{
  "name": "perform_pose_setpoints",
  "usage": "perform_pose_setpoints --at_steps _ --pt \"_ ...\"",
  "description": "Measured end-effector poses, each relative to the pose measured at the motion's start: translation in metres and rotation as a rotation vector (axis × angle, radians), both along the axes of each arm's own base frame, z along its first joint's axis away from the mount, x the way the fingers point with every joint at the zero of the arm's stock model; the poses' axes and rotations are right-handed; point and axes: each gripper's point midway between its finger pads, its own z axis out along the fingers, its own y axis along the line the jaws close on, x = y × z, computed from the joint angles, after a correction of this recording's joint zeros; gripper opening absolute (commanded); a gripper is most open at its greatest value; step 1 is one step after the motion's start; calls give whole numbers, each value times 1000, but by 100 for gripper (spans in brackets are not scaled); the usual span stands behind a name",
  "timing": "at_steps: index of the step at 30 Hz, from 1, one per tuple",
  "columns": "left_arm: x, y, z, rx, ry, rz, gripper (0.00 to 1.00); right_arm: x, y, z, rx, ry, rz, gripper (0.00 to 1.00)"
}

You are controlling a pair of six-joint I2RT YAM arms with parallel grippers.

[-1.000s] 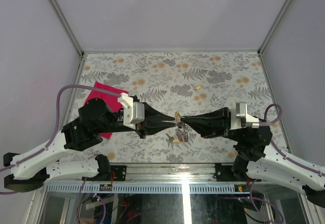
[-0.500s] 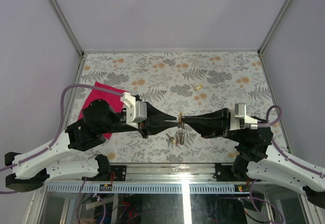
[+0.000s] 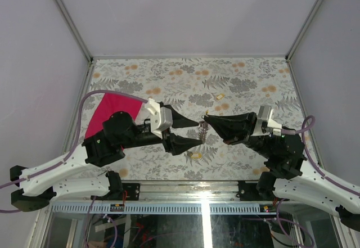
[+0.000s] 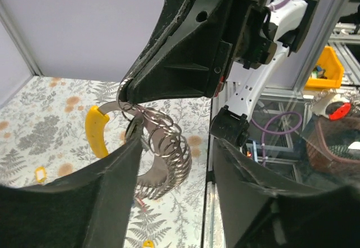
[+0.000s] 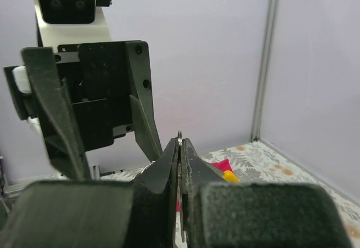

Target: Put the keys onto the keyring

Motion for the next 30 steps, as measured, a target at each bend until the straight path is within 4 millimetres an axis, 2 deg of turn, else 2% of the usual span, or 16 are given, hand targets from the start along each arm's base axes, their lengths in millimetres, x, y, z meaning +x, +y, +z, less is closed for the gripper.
perform_pose_setpoints --at_steps 4,7,8,9,15,19,21,23,30 --pt "9 -10 -8 2 37 31 74 11 -2 -5 -6 33 -56 0" --pt "19 -15 -14 8 59 75 88 17 -4 -7 -9 53 -88 0" --pt "23 -16 -17 8 65 95 97 19 -4 -8 -9 57 -94 0" --pt "28 -16 -19 11 71 117 100 20 -5 -8 -8 60 -100 0" --pt "49 -15 -34 26 98 242 100 24 -6 -9 -5 71 -121 0" --pt "59 -17 -43 45 111 299 97 26 -7 -9 -2 77 -130 0" --pt "61 -18 -45 50 115 311 95 26 -7 -9 0 79 -134 0" --pt "63 -19 -48 56 122 324 100 27 -7 -9 1 82 -135 0" --pt "70 -17 -54 35 155 373 100 26 -8 -8 7 86 -134 0"
